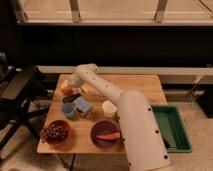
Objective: Place apple in paper cup
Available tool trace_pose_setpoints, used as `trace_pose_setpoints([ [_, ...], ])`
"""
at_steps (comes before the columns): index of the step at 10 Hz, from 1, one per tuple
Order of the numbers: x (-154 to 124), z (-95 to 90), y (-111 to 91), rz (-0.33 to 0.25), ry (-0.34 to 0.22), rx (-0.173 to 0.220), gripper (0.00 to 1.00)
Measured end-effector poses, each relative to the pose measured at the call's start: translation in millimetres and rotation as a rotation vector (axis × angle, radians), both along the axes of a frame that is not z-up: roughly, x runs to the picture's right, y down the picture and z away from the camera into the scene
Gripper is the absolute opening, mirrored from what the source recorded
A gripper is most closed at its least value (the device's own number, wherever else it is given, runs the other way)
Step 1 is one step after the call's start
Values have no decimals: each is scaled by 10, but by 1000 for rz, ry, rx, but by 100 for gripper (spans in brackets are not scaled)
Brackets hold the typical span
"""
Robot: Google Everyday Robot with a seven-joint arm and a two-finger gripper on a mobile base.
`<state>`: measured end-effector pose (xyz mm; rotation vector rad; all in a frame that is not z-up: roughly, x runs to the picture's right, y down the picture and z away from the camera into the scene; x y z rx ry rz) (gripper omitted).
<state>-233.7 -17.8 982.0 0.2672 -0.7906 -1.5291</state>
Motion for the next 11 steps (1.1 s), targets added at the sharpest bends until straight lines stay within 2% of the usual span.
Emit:
trace_pose_setpoints([
  [2,-19,0,29,3,-8,-4,34],
  [3,-33,2,55,6,-11,-9,22],
  [5,-25,-3,71,14,-10,-16,5],
  [6,-11,-3,80,18,-7,-19,0],
  [9,-16,-74,36,26,1,-3,0],
  [11,19,-240,-157,46,15,44,0],
])
